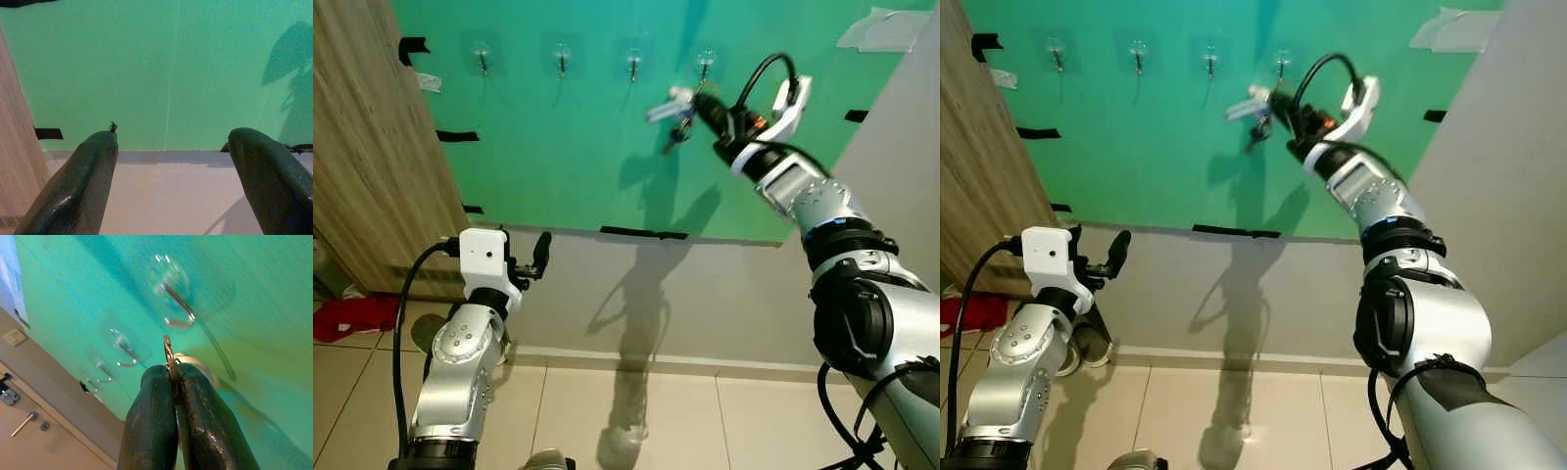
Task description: Hang keys on a hook
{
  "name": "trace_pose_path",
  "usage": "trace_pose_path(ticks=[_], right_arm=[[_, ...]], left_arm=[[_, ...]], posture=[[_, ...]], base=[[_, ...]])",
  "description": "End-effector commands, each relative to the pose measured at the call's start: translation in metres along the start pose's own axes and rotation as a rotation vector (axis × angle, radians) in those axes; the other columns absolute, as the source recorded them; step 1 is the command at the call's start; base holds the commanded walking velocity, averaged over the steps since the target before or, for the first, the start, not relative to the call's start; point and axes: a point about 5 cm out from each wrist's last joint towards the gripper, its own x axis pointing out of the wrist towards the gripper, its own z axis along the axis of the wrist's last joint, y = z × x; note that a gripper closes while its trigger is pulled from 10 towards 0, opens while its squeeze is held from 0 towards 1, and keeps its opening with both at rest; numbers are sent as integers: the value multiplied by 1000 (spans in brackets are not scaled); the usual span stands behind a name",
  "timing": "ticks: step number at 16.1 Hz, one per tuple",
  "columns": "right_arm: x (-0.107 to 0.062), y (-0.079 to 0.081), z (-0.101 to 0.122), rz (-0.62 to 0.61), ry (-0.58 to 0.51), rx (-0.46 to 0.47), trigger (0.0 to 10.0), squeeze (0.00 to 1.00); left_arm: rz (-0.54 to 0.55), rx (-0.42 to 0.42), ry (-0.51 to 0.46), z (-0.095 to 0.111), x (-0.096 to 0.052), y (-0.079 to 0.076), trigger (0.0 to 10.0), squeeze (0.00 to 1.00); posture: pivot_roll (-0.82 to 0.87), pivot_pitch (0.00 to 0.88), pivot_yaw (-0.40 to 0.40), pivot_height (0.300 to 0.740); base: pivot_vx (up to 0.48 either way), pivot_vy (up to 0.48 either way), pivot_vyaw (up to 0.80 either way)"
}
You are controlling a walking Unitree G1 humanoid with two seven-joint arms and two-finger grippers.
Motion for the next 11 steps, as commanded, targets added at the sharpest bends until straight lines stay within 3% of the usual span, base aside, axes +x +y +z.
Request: trace_pose_path(ticks=[1, 5, 6, 7, 11], right_arm=[[7, 9, 7, 18, -5, -6, 10000, 0], [3, 1, 3, -39, -8, 16, 10000, 0], [4, 1, 1, -39, 5, -26, 10000, 0], [8, 8, -2, 30, 50, -136, 10000, 0], [14, 17, -10, 96, 152, -310, 10000, 0]], left_arm=[[-7, -10, 4, 0, 0, -2, 10000, 0], [4, -16, 6, 0, -2, -2, 10000, 0], [7, -17, 6, 0, -3, -2, 10000, 0], [15, -14, 6, 0, -4, 0, 10000, 0], [24, -17, 11, -2, -7, -1, 10000, 0]], posture=[[81, 0, -57, 740], [97, 0, -65, 740], [103, 0, -67, 740], [108, 0, -72, 740], [105, 0, -76, 740]], base=[[0, 0, 0], [0, 0, 0], [0, 0, 0], [0, 0, 0], [0, 0, 0]])
